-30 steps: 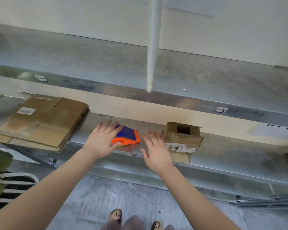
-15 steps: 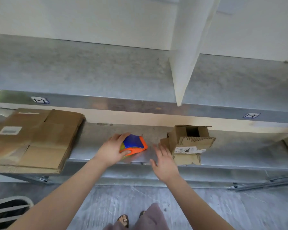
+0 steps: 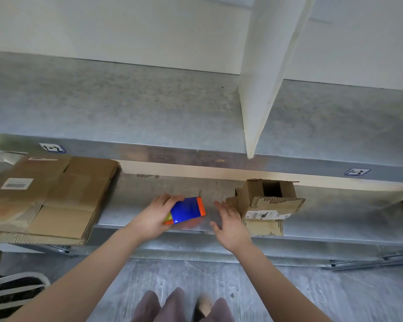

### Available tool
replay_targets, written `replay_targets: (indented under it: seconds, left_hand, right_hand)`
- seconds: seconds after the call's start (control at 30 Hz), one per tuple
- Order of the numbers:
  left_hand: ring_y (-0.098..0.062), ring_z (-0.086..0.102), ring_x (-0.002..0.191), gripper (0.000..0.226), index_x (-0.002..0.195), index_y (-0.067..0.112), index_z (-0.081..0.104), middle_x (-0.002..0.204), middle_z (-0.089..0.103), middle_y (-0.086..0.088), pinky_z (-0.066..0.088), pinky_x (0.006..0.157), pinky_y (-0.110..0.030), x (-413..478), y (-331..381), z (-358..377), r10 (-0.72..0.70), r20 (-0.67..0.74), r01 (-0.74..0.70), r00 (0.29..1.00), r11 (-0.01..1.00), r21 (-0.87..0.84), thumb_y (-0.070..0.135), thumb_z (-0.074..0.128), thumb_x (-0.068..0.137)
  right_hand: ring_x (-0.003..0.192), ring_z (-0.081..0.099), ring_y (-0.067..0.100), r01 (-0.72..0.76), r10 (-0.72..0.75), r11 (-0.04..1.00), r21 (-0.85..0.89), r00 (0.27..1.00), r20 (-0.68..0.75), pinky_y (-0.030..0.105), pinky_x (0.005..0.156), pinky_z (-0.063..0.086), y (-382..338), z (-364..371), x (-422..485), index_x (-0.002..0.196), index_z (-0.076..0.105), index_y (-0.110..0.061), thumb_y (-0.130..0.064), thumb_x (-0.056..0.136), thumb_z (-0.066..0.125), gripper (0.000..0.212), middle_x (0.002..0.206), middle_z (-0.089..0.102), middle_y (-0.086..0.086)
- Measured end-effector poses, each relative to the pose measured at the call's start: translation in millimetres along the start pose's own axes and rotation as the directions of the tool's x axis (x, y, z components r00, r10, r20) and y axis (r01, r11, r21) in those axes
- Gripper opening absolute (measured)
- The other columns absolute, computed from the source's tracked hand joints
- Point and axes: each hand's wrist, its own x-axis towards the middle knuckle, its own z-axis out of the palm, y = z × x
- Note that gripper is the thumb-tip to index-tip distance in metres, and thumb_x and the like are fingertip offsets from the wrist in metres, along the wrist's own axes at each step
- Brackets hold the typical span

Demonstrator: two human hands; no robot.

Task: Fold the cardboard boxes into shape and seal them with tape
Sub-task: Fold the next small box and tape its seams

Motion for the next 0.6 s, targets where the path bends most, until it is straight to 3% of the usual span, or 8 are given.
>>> replay_targets:
  seconds: [0.2,0.33,0.47,0.6]
  left_hand:
    - [-0.022,0.047,0.106,0.071,0.136,0.025,0.038,0.119,0.047,-0.004,0.041,0.089,-0.029,4,0,-1,-0.005,0.006,0.005,1.0,1.0,-0.025,0.008,0.068,0.073]
    - [-0.02,0.046,0.106,0.069,0.135,0.021,0.041,0.122,0.047,-0.003,0.042,0.088,-0.029,7,3,-5,-0.006,0.011,0.006,1.0,1.0,-0.027,0.007,0.067,0.073]
    - [-0.015,0.046,0.103,0.069,0.131,0.03,0.038,0.118,0.047,0.003,0.044,0.086,-0.031,10,2,-11,0.026,0.035,-0.025,0.999,0.999,-0.021,0.011,0.07,0.073]
    - [-0.011,0.043,0.11,0.067,0.129,0.031,0.044,0.123,0.047,0.008,0.042,0.091,-0.028,5,-14,-34,-0.01,-0.057,0.006,0.998,0.997,-0.072,0.007,0.072,0.073]
  right_hand:
    - [0.139,0.034,0.025,-0.042,0.039,0.995,0.091,0.999,0.038,0.038,0.108,0.038,1,1,4,0.154,0.021,-0.029,-0.04,0.099,0.046,0.061,0.153,0.036,0.002]
    - [0.133,0.041,0.025,-0.04,0.039,0.999,0.031,0.999,0.031,0.037,0.102,0.043,4,2,13,0.152,0.028,-0.027,-0.033,0.102,0.043,0.052,0.148,0.042,0.003]
    - [0.128,0.045,0.024,-0.035,0.035,0.999,-0.001,0.998,0.051,0.036,0.098,0.045,3,0,31,0.15,0.032,-0.026,-0.026,0.103,0.041,0.048,0.145,0.042,0.005]
    - [0.127,0.042,0.026,0.0,0.007,0.997,-0.08,0.996,0.089,0.037,0.088,0.049,-6,-2,51,0.147,0.033,-0.028,-0.031,0.102,0.044,0.047,0.144,0.039,0.006]
